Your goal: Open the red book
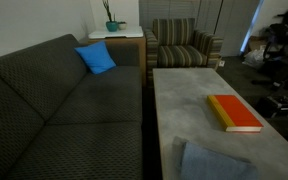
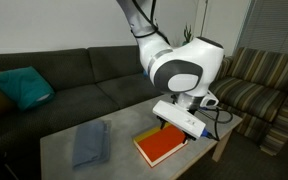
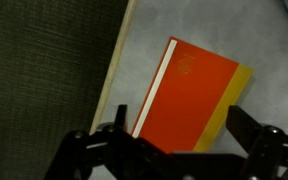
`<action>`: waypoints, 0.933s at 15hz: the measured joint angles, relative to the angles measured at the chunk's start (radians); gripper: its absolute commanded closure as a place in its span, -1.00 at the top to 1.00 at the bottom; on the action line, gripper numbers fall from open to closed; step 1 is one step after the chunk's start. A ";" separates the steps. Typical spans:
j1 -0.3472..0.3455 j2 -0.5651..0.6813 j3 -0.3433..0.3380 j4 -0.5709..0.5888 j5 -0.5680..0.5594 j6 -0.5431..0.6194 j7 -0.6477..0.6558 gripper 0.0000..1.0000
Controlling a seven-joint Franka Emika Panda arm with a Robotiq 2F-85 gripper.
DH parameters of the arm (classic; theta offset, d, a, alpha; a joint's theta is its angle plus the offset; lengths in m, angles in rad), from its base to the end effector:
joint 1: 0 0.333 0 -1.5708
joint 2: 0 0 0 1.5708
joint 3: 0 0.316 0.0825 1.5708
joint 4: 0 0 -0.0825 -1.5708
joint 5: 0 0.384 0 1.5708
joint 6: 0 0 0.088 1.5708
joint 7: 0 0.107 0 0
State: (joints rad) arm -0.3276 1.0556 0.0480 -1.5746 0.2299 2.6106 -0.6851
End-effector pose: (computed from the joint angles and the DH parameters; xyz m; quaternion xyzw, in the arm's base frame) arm 0.6333 -0.1898 0.0138 -0.9928 -0.0905 -0.0268 0.0740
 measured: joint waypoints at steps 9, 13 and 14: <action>0.007 0.000 0.001 0.002 -0.153 0.140 0.017 1.00; 0.012 0.046 -0.019 0.066 -0.249 0.147 0.049 1.00; 0.014 0.073 -0.028 0.101 -0.269 0.139 0.058 1.00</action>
State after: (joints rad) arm -0.3138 1.1289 0.0199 -1.4739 -0.0387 2.7494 -0.6269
